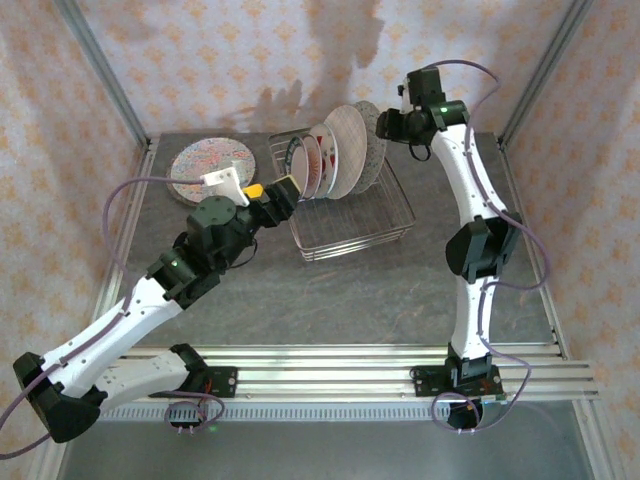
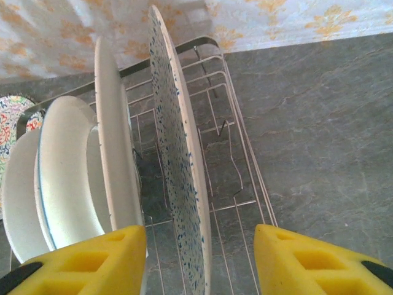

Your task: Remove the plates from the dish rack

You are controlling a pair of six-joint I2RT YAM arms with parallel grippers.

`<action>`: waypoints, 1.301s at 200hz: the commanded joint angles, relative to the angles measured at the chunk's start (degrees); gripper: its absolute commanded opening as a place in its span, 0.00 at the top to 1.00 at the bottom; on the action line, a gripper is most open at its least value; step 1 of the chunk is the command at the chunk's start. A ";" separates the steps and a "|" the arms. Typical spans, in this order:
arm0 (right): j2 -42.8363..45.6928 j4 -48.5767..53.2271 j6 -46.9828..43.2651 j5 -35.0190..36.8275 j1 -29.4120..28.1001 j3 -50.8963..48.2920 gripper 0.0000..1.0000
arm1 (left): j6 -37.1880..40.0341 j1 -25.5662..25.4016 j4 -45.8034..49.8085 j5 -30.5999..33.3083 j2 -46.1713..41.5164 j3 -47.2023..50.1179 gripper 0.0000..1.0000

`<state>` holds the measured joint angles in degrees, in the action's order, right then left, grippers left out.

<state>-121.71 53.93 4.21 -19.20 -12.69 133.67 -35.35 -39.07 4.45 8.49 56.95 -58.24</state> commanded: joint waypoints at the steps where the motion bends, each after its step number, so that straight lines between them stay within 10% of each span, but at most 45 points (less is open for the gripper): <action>1: -1.90 2.49 -1.97 -1.91 0.34 2.88 0.52 | 3.71 -0.81 -1.11 2.25 -0.95 -1.78 0.11; 260: -9.87 -1.09 -1.58 -3.39 -0.75 9.13 0.99 | 8.99 -1.71 -2.51 5.81 -0.70 -5.06 0.09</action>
<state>-131.07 54.74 1.58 -22.79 -12.53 139.17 -27.92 -40.16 4.03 12.53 56.01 -61.39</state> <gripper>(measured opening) 0.087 0.910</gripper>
